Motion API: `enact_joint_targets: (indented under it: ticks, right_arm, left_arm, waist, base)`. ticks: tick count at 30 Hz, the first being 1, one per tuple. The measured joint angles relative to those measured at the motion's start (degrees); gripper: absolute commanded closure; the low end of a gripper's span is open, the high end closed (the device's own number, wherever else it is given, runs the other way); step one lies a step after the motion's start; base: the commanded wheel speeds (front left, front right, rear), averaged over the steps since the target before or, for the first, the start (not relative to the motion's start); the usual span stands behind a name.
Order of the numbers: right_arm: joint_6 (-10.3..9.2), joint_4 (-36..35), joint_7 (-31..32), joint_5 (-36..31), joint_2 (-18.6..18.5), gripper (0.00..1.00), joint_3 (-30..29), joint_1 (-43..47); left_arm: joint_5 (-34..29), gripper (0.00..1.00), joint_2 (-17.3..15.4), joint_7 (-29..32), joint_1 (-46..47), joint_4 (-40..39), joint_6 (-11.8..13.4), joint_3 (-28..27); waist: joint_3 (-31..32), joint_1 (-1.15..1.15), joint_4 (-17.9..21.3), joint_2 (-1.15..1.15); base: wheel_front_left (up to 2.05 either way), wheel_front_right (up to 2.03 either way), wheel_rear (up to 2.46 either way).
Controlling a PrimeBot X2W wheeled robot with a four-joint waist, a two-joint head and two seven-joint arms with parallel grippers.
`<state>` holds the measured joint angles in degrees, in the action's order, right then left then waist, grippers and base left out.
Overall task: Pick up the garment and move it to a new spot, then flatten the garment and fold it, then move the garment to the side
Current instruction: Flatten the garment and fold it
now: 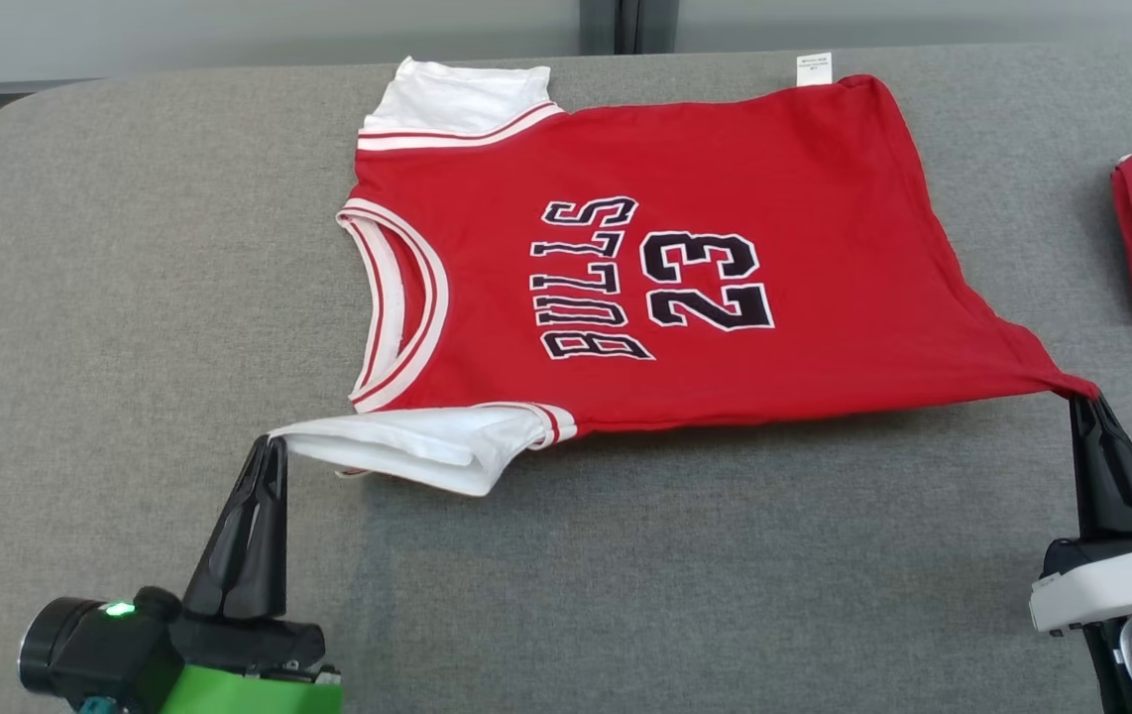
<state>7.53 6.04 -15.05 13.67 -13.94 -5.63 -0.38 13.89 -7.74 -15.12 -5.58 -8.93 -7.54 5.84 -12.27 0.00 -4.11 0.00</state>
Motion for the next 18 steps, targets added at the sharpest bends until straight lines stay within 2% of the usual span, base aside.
enact_joint_targets:
  ticks: [9,18]
  right_arm:
    - [0.0,7.93,0.0,-0.19,-0.92,1.0,1.11,-6.37]
    - [0.0,15.25,0.0,-1.27,-1.41,1.0,1.57,-16.18]
  left_arm:
    - [-1.56,1.0,-0.24,0.0,9.05,7.17,0.0,2.64]
    - [-3.35,1.0,-1.42,0.0,22.19,14.86,0.0,6.34]
  waist:
    - [-2.76,0.0,-0.81,0.0]
    - [-7.08,0.0,-2.05,0.0]
  base:
    - [0.0,0.0,0.0]
    - [0.0,0.0,0.0]
